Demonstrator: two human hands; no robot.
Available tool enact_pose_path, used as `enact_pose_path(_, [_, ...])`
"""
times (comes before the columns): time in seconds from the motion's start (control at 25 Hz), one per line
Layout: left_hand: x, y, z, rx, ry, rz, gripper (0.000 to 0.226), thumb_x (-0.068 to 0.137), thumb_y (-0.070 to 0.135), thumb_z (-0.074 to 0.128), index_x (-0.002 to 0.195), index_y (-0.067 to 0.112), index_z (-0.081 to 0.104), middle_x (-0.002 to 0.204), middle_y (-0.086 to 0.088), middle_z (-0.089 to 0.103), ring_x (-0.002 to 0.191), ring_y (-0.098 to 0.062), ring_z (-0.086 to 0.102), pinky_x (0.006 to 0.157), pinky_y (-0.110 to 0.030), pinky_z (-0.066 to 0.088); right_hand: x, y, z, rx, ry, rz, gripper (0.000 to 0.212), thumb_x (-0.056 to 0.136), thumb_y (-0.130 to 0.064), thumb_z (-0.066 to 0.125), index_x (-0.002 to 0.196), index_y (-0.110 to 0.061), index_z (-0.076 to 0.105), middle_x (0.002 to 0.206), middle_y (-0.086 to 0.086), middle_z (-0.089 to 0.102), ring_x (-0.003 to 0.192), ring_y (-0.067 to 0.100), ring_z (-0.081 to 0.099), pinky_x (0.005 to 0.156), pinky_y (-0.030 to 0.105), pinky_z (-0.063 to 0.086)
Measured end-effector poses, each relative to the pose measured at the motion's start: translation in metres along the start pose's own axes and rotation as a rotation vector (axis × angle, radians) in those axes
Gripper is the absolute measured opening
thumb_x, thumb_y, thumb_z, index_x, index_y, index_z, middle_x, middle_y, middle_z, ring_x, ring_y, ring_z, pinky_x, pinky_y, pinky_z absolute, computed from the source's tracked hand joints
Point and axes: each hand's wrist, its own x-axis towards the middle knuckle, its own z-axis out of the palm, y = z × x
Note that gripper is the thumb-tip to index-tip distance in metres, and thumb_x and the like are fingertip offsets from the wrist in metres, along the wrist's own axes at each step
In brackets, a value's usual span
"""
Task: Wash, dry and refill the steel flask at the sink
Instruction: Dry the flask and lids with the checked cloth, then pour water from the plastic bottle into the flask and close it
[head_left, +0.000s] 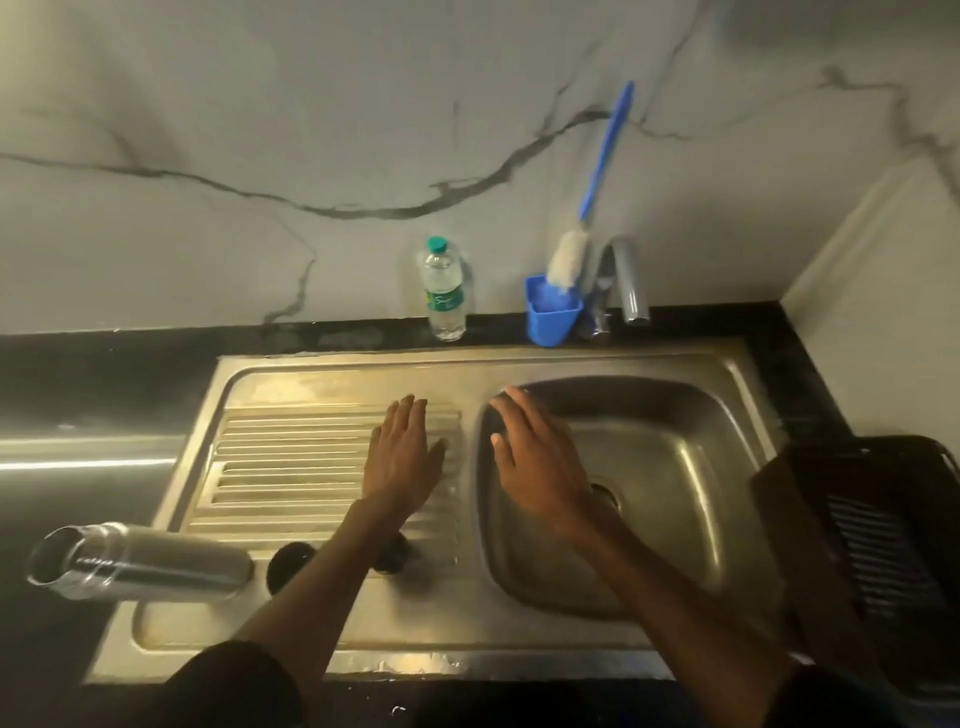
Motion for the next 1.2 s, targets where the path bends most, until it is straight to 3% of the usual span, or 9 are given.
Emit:
enact_pose_path(0.16, [0.031,-0.032,-0.004,0.058,-0.081,-0.025,0.081,0.105,0.045,0.054,0.166,0.011,0.011,0.175,-0.012,0.008,0.162,-0.031,0.007,0.130,-0.049,0.018,0.041,-0.010,0.030,0.004,-0.155,0.079,0.052,0.098,-0.025,0.058,0.147,-0.008,0.051,0.157,0.017,0.045,0.144,0.033,0.044,0.111,0.053,0.045])
enact_pose_path(0.36, [0.063,-0.050,0.006,0.079,-0.128,-0.071,0.085,0.094,0.050,0.069,0.158,0.011,0.029,0.166,-0.016,0.027,0.151,-0.033,0.034,0.122,-0.049,0.036,0.108,-0.017,0.054,0.213,-0.195,0.245,0.068,0.099,-0.027,0.066,0.156,-0.004,0.036,0.160,0.018,0.038,0.148,0.032,0.037,0.121,0.038,0.032])
enact_pose_path(0.48, [0.066,-0.047,0.015,0.118,-0.133,-0.071,0.087,0.098,0.046,0.067,0.162,0.008,0.022,0.173,-0.019,0.013,0.159,-0.036,0.020,0.127,-0.047,0.027,0.163,-0.026,0.064,0.380,-0.121,0.374,0.089,0.090,-0.036,0.079,0.157,-0.008,0.028,0.158,0.013,0.039,0.144,0.025,0.041,0.109,0.026,0.032])
enact_pose_path(0.56, [0.068,-0.045,0.018,0.145,-0.129,-0.075,0.087,0.099,0.045,0.065,0.163,0.008,0.019,0.174,-0.019,0.007,0.161,-0.038,0.013,0.129,-0.047,0.022,0.201,-0.029,0.074,0.469,-0.012,0.418,0.097,0.077,-0.039,0.090,0.152,-0.011,0.034,0.148,0.011,0.048,0.132,0.022,0.052,0.100,0.024,0.039])
enact_pose_path(0.76, [0.073,-0.049,0.023,0.130,-0.116,-0.070,0.089,0.097,0.046,0.068,0.164,0.012,0.020,0.174,-0.017,0.007,0.161,-0.037,0.014,0.129,-0.047,0.025,0.251,-0.031,0.098,0.537,0.196,0.609,0.079,0.065,-0.044,0.095,0.126,-0.015,0.054,0.122,0.002,0.062,0.099,0.016,0.064,0.071,0.017,0.044])
enact_pose_path(0.84, [0.074,-0.050,0.024,0.118,-0.100,-0.064,0.088,0.095,0.046,0.071,0.162,0.013,0.024,0.174,-0.017,0.010,0.160,-0.037,0.018,0.128,-0.048,0.028,0.250,-0.027,0.102,0.559,0.213,0.597,0.066,0.070,-0.036,0.092,0.123,-0.016,0.059,0.116,0.001,0.069,0.098,0.017,0.067,0.066,0.014,0.043])
enact_pose_path(1.0, [0.076,-0.052,0.020,0.083,-0.111,-0.077,0.081,0.090,0.046,0.076,0.154,0.016,0.036,0.170,-0.016,0.024,0.153,-0.036,0.034,0.121,-0.048,0.039,0.211,-0.017,0.089,0.809,0.255,0.583,0.058,0.071,-0.034,0.091,0.118,-0.016,0.064,0.109,0.002,0.074,0.099,0.018,0.072,0.084,0.028,0.058])
enact_pose_path(1.08, [0.078,-0.054,0.008,-0.028,-0.133,-0.108,0.063,0.088,0.043,0.078,0.138,0.016,0.050,0.153,-0.013,0.046,0.131,-0.035,0.056,0.105,-0.046,0.051,0.177,-0.016,0.070,0.942,0.244,0.604,0.059,0.065,-0.037,0.091,0.115,-0.014,0.068,0.103,0.001,0.077,0.095,0.016,0.074,0.082,0.029,0.060])
enact_pose_path(1.2, [0.074,-0.049,-0.018,-0.343,-0.026,-0.174,0.035,0.095,0.033,0.072,0.123,0.013,0.067,0.127,-0.010,0.070,0.105,-0.033,0.069,0.090,-0.039,0.054,0.120,-0.016,0.039,1.094,0.155,0.613,0.051,0.068,-0.027,0.091,0.112,-0.011,0.071,0.099,0.002,0.079,0.089,0.014,0.074,0.081,0.031,0.059])
